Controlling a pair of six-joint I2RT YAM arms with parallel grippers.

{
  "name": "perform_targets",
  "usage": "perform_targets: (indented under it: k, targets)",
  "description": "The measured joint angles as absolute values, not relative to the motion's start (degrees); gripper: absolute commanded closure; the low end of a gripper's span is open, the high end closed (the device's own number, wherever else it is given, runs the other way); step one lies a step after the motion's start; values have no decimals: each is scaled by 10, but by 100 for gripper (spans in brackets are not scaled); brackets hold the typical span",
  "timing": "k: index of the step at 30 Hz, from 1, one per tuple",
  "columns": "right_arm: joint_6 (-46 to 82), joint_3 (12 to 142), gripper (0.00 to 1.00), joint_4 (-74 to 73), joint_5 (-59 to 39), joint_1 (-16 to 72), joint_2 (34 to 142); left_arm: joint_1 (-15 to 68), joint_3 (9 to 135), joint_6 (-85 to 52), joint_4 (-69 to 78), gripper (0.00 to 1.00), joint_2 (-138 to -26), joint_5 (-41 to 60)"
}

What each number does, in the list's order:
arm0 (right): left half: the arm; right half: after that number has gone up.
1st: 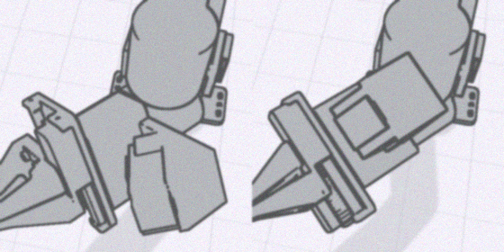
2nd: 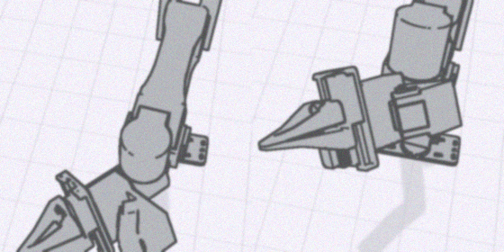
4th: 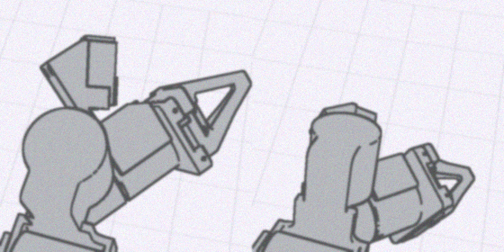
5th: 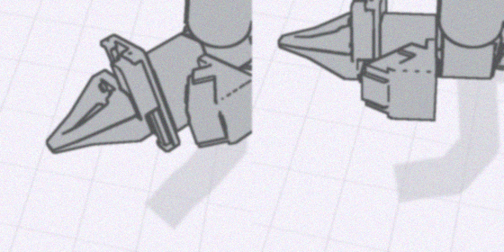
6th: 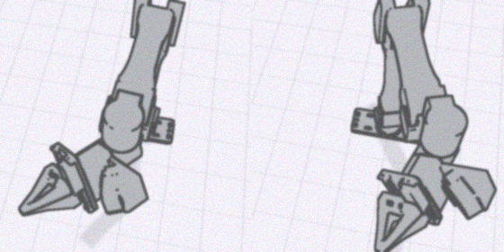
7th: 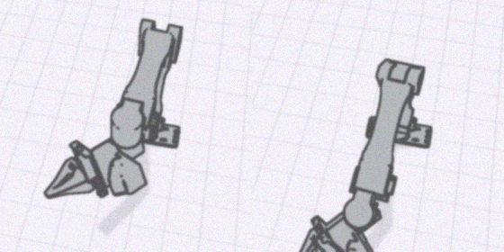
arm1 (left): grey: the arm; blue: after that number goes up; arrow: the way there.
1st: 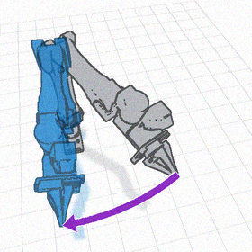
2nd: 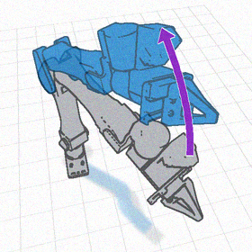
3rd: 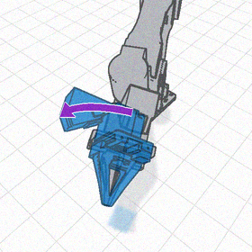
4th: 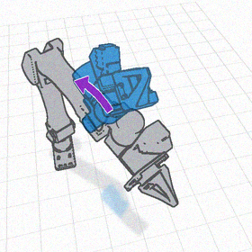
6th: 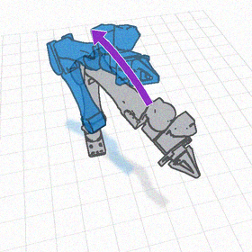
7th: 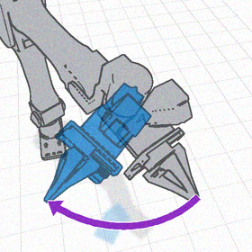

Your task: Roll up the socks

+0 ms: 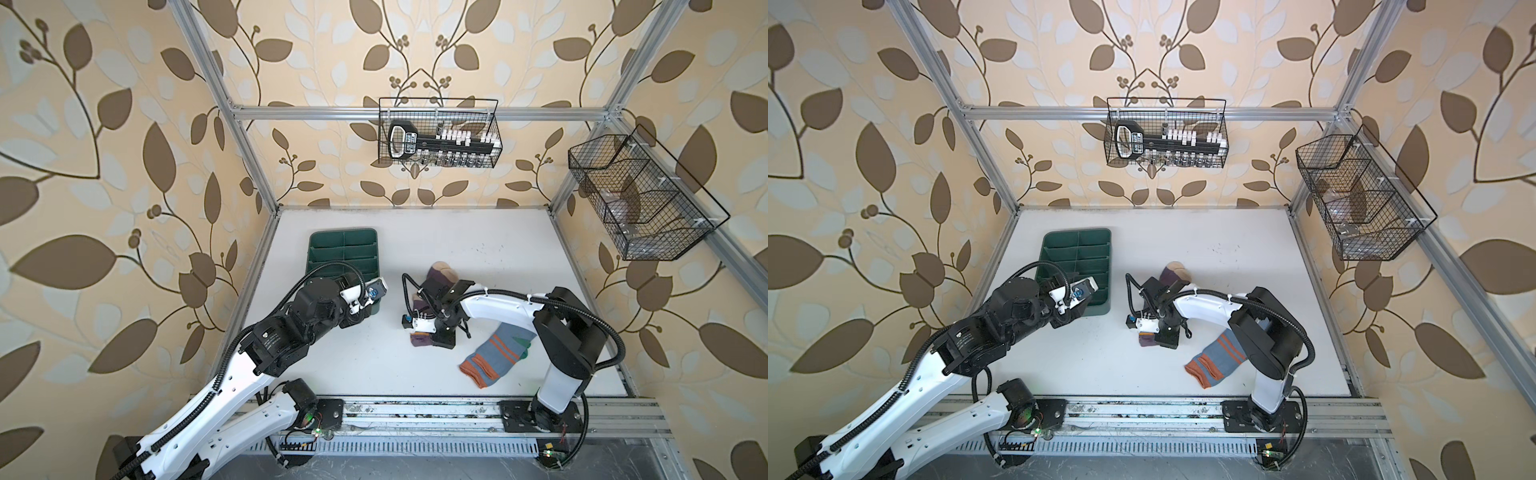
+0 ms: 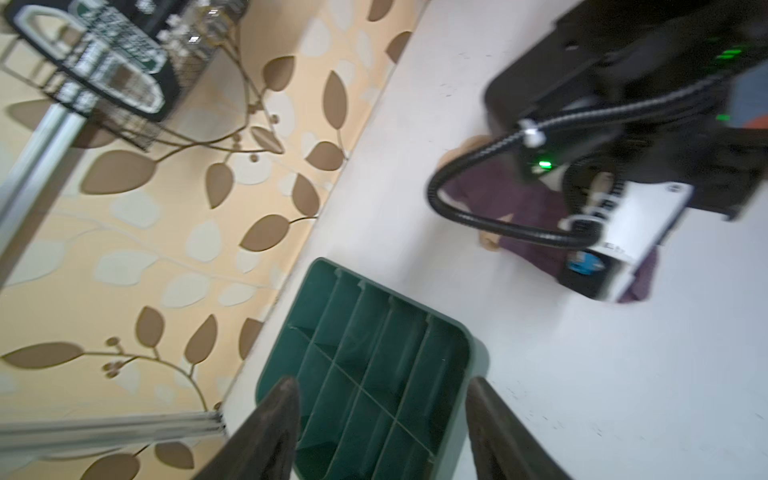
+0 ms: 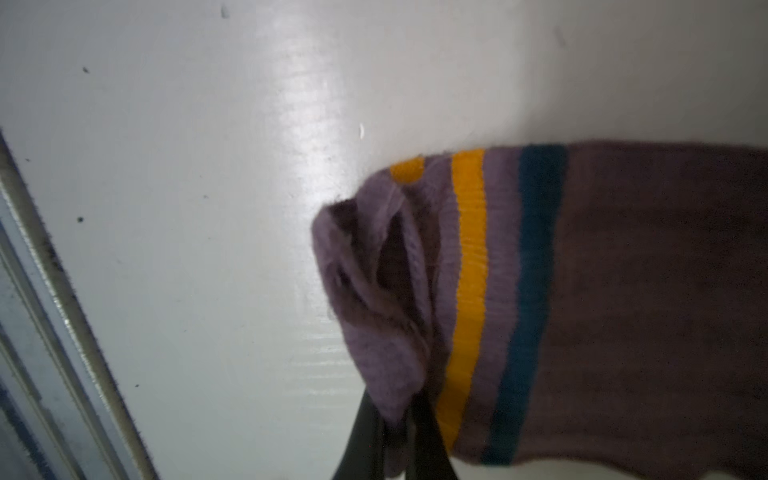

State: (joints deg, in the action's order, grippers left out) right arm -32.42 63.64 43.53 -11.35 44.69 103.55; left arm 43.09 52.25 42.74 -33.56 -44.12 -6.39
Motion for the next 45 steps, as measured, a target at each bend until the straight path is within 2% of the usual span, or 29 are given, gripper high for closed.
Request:
perform_targets:
  k: [4,6,11,13,20,23,26,31,34,36,41,45]
  targets:
    - [-324,657,100,458,-139,431,1056,544,515,463,-344,34,-509,-78]
    - [-325,663,100,466,-149,424,1063,607,491,473,-320,37,-559,-98]
    - [-326,672,100,476,-181,406,1077,688,422,476,-256,41,-700,-116]
    - [-327,674,100,479,-194,399,1081,695,412,470,-227,43,-738,-122]
    - [-328,675,100,482,-223,383,1089,697,409,436,-93,62,-844,-145]
    - [-328,675,100,482,-227,382,1089,697,409,429,-50,66,-892,-161]
    - [-328,675,100,482,-227,382,1089,696,409,425,-14,66,-915,-177]
    - [-328,675,100,482,-229,381,1089,693,409,416,40,57,-938,-220]
    - [-328,675,100,482,-229,381,1089,692,409,411,64,57,-949,-244]
    - [-328,675,100,482,-229,381,1089,689,409,408,76,62,-955,-252]
    - [-328,675,100,482,-230,381,1089,690,412,396,78,87,-972,-260]
    - [-328,673,98,480,-231,379,1085,689,432,390,44,96,-980,-255]
